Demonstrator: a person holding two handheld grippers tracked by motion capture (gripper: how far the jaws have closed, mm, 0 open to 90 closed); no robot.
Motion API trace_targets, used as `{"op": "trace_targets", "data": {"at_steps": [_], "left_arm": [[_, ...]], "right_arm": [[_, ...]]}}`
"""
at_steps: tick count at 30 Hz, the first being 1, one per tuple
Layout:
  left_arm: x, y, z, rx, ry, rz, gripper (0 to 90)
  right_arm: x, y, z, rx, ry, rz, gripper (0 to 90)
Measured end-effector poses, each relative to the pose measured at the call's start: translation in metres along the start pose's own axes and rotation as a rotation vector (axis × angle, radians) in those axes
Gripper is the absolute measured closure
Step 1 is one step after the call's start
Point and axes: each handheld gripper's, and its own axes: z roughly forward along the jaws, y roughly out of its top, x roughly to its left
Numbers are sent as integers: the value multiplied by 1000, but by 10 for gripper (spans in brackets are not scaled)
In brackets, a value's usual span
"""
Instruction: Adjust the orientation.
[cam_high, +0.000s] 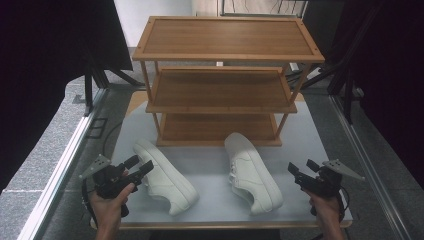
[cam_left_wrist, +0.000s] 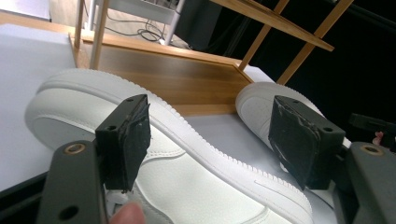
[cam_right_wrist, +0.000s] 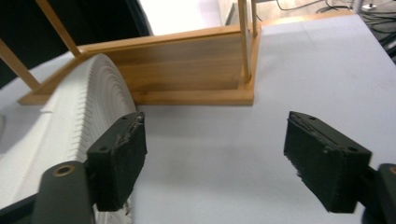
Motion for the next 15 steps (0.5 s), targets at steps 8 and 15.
{"op": "trace_targets", "data": {"at_steps": [8,15], "left_arm": [[-1,-3,1,30,-40,9,284],[0,-6,3,46,-30,25,255]], "right_arm": [[3,2,2,-8,-2,-23,250],[-2,1,6,-26,-8,-2,254]]}}
